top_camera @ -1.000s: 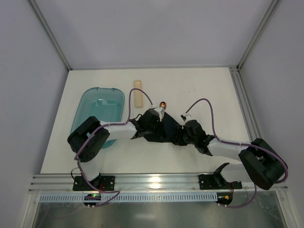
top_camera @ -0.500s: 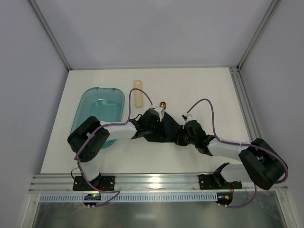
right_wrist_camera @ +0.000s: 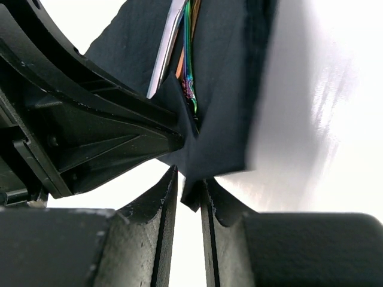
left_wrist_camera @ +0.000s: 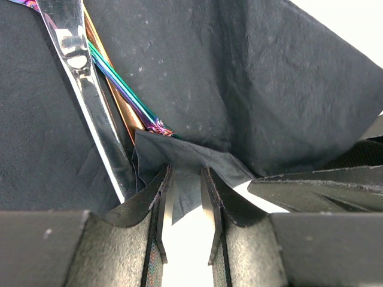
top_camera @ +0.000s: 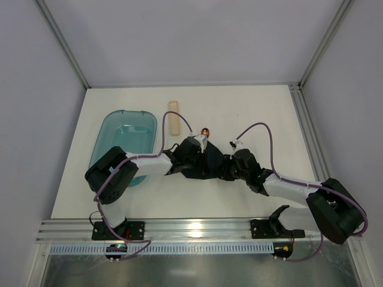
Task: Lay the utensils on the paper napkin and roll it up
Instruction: Roll the napkin at the center of the board.
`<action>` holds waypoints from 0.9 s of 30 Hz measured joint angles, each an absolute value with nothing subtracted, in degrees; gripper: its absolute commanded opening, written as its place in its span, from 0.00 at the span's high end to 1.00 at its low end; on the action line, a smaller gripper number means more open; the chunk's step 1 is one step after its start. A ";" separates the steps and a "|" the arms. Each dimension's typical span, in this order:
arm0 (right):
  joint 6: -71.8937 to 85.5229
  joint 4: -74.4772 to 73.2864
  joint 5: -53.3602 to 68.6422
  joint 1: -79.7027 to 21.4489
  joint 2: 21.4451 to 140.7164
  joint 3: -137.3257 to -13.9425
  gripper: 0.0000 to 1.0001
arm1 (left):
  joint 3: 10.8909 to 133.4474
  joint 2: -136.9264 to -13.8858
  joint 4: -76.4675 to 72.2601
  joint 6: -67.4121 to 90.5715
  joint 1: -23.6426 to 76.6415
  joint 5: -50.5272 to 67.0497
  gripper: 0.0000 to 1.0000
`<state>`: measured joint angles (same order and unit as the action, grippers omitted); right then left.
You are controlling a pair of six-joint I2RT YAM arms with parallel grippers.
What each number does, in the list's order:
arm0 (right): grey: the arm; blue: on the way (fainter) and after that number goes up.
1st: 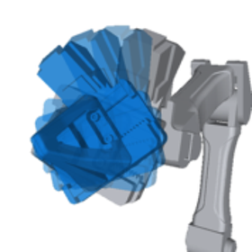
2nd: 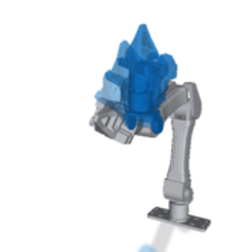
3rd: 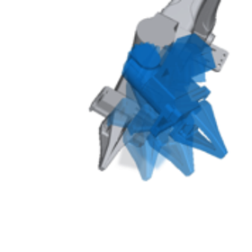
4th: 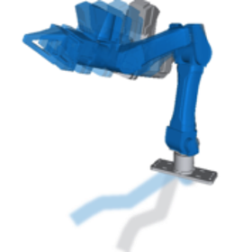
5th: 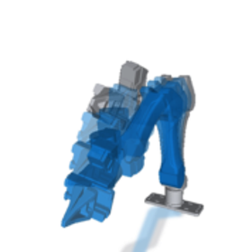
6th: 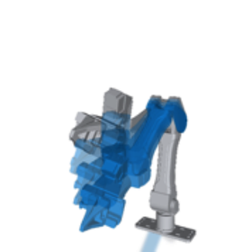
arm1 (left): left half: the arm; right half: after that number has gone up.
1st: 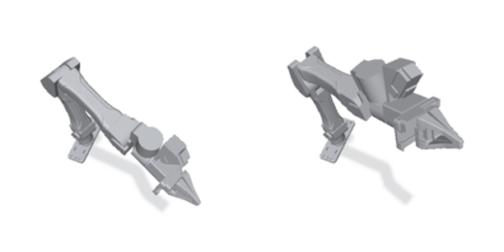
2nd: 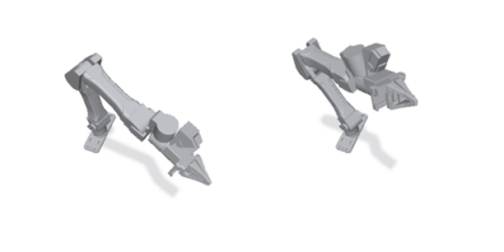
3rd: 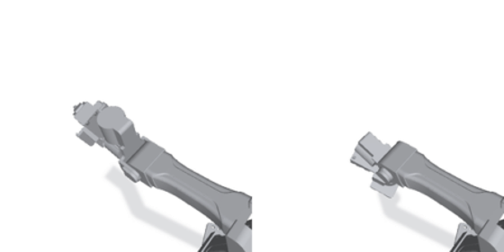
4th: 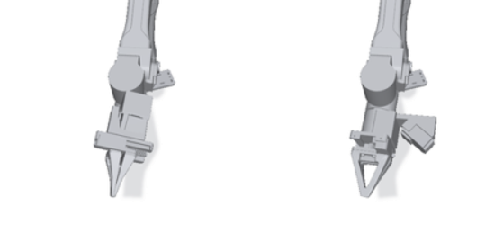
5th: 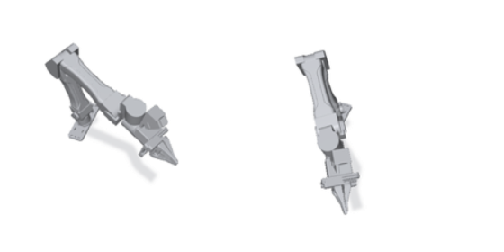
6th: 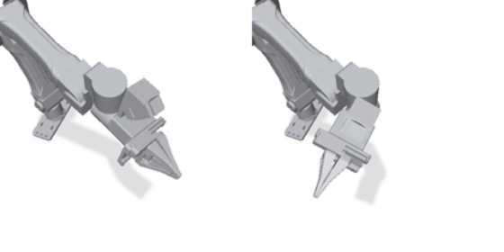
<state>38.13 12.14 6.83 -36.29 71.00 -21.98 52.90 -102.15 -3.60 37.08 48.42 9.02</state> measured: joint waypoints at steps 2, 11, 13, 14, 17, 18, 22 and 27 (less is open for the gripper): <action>38.26 12.80 7.22 -36.45 71.53 -21.98 0.77 | 52.90 -102.15 -3.60 37.08 48.42 9.02 0.71; 38.00 12.47 5.69 -37.47 72.69 -21.96 0.54 | 52.90 -102.15 -3.57 37.08 48.42 9.02 0.71; 37.74 12.27 4.97 -37.54 72.64 -21.63 0.50 | 52.93 -102.15 -3.55 37.06 48.42 9.02 0.71; 37.63 12.19 4.78 -37.56 72.64 -21.47 0.49 | 52.93 -102.15 -3.55 37.06 48.42 9.02 0.71; 37.47 12.01 4.40 -37.56 72.69 -21.15 0.49 | 52.93 -102.15 -3.55 37.08 48.42 8.99 0.71; 37.43 12.12 4.40 -37.56 72.77 -21.10 0.48 | 52.93 -102.15 -3.55 37.08 48.42 8.99 0.71; 37.45 13.96 5.06 -37.56 73.19 -20.49 0.49 | 52.93 -102.15 -3.55 37.08 48.42 8.99 0.71; 37.74 18.59 6.28 -37.56 74.22 -18.92 0.53 | 52.93 -102.15 -3.55 37.08 48.42 8.99 0.71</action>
<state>37.74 18.59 6.28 -37.56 74.22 -18.92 52.93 -102.15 -3.55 37.08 48.42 8.99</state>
